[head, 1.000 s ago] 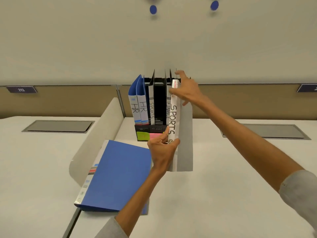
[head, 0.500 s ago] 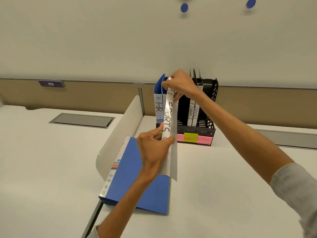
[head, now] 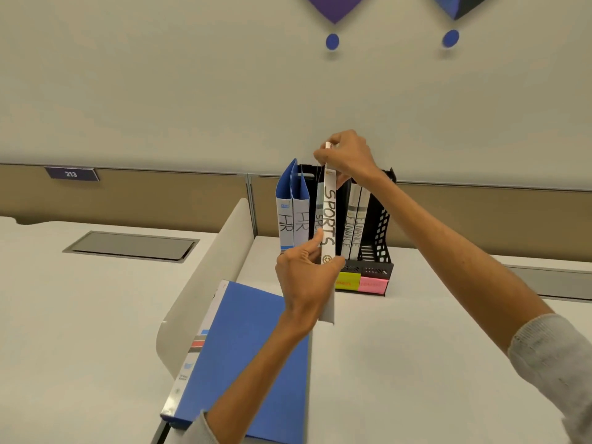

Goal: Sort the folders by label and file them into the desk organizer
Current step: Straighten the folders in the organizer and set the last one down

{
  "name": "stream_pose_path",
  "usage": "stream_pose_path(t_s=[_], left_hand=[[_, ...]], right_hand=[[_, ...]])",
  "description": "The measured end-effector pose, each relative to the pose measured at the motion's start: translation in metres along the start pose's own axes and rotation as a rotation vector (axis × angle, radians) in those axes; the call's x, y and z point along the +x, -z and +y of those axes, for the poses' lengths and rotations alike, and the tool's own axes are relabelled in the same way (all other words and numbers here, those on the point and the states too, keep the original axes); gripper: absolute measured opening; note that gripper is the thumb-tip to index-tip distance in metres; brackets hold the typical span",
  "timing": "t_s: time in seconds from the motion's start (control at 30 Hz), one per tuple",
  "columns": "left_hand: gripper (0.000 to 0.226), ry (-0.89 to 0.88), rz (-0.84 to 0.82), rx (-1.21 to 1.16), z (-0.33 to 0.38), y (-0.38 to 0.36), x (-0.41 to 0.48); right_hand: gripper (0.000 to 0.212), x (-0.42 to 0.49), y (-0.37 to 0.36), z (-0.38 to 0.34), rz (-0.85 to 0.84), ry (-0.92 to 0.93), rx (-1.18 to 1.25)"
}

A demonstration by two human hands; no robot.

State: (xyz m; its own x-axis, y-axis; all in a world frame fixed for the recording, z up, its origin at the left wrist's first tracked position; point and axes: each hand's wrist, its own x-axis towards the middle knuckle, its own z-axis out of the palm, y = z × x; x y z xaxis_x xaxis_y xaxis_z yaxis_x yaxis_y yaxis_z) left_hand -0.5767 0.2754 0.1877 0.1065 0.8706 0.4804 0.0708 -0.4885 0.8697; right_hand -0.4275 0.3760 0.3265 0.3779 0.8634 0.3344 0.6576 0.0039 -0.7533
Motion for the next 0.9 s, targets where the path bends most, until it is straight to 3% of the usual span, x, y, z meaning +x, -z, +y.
stream_pose_path(t_s=[0.17,0.43,0.9], left_hand=[[0.059,-0.117,-0.024,0.009,-0.013,-0.023,0.03],[0.062,-0.07,-0.103,-0.107,-0.065,-0.055,0.075],[0.063,0.145,-0.266,-0.002,-0.137,-0.087,0.137]], right_hand=[[0.029,0.021,0.021,-0.008,0.138,0.081,0.053],[0.039,0.038,0.017,0.01,0.324,0.203,0.116],[0.039,0.047,-0.02,0.062,0.353,0.369,0.179]])
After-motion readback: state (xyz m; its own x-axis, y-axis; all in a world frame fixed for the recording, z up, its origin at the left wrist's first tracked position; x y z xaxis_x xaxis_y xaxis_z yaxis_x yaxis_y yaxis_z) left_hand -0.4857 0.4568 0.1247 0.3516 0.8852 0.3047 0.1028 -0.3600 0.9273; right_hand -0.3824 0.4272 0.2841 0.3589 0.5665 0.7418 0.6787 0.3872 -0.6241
